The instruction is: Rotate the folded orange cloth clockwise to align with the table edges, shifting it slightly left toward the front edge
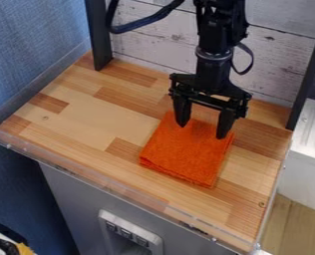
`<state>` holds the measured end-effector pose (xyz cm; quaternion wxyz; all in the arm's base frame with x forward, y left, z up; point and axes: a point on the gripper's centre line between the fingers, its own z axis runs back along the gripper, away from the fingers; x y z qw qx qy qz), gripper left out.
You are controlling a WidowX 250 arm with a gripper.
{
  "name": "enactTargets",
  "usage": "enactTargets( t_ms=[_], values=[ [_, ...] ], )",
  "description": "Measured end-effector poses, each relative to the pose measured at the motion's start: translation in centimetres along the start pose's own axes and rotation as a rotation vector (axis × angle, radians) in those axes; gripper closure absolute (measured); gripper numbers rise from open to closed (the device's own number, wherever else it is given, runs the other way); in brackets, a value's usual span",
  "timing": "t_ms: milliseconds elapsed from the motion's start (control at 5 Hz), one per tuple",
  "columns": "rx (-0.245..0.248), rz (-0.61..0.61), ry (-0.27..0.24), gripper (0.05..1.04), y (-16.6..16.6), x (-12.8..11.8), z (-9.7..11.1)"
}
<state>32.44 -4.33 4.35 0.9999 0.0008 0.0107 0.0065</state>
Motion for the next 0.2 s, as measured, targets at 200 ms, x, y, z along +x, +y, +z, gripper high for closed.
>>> enactTargets(
  t_ms=[200],
  values=[
    [0.008,0.006,0.000,0.089,0.22,0.04,-0.10]
  ],
)
